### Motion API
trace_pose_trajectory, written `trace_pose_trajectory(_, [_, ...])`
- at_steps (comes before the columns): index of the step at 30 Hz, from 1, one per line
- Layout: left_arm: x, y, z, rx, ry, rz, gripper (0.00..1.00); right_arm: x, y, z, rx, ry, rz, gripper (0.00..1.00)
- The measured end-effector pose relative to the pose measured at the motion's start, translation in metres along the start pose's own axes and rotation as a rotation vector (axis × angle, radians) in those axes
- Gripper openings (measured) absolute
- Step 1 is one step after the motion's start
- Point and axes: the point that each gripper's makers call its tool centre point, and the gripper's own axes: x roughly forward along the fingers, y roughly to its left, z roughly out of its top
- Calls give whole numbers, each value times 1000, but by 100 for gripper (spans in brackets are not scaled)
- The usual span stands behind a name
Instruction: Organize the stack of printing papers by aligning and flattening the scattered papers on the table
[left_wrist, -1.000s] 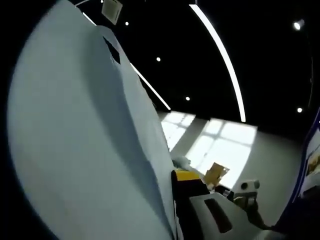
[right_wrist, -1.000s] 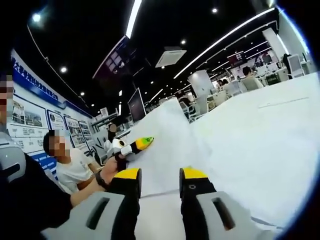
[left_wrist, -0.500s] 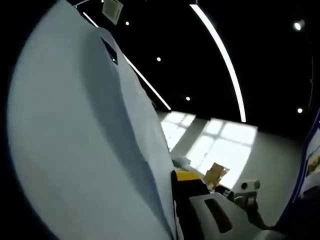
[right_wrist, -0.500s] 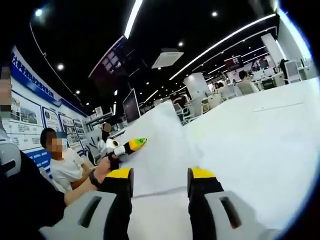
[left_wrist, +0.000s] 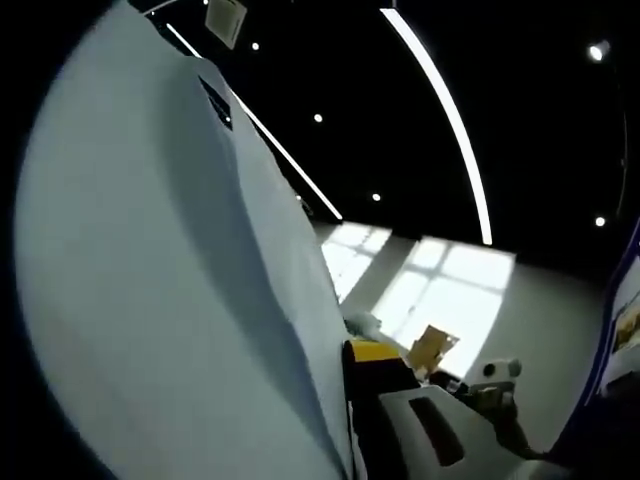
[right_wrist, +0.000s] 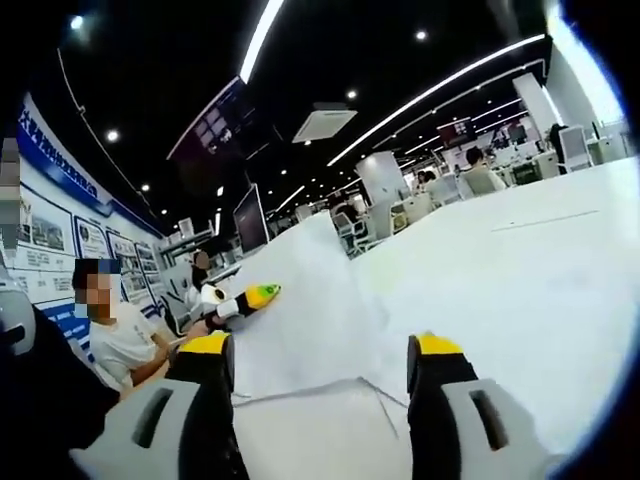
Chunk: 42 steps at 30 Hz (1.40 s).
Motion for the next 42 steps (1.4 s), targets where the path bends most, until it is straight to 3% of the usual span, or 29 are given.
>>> trace_pose_trajectory(4, [0,-1,0,-1,-1,0,7,0,-8,0,-18,-2,-37,84])
trace_pose_trajectory(8, [0,-2,-1,-1,-1,0,7,0,-14,0,-23,0,-61,90])
trace_pose_trajectory(26, [0,-4,-2,-3,-2,1,7,-7,-25,4,-11,-10,-104,90])
trace_pose_trajectory(42, [0,0,0,-3,1,1,7,-16,-45,8,-20,-18,-200,90])
